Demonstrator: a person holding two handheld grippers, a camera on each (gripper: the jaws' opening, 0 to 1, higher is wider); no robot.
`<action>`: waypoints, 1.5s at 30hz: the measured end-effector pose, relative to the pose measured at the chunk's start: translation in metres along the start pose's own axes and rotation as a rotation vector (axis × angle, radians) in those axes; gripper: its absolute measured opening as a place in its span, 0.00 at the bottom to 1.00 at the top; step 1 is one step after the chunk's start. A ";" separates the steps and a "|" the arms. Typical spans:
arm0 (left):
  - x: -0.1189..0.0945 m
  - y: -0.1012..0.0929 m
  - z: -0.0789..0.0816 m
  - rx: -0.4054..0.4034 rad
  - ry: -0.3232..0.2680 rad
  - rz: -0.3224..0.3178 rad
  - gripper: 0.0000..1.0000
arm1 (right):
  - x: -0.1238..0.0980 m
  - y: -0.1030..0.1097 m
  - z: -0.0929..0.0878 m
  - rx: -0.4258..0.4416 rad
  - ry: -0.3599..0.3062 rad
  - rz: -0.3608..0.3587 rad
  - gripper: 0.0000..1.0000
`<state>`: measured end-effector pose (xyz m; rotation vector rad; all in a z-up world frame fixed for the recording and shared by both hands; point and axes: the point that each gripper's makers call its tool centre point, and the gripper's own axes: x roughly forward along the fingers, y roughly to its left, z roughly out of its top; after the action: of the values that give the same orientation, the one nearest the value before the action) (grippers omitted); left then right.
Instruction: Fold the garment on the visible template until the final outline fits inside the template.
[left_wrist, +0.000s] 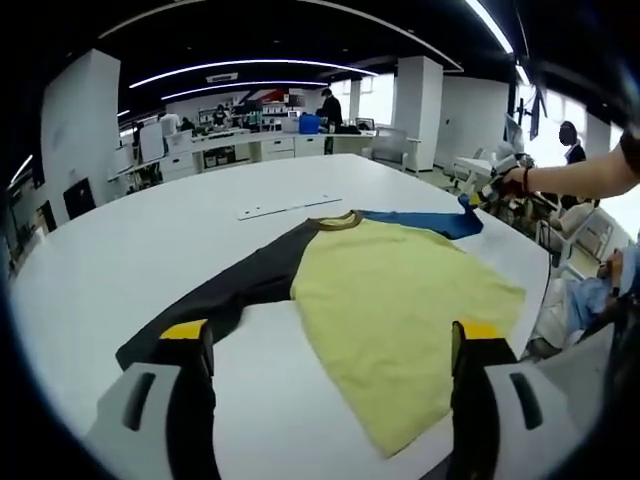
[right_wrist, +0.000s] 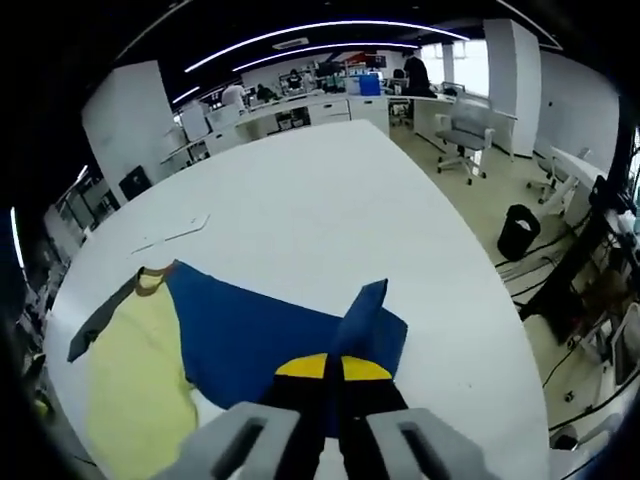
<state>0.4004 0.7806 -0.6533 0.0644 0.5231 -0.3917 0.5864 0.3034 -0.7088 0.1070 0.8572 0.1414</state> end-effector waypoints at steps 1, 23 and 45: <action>-0.001 0.000 -0.001 0.002 0.001 0.002 0.96 | 0.001 0.003 0.000 -0.007 0.004 0.007 0.00; -0.013 0.000 -0.018 -0.004 0.032 0.011 0.93 | 0.035 0.071 0.016 -0.108 0.045 0.104 0.00; -0.013 -0.002 -0.013 -0.010 0.023 -0.006 0.93 | 0.038 0.131 0.016 -0.181 0.087 0.169 0.00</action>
<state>0.3826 0.7851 -0.6577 0.0572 0.5478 -0.3948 0.6131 0.4382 -0.7070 0.0032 0.9182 0.3837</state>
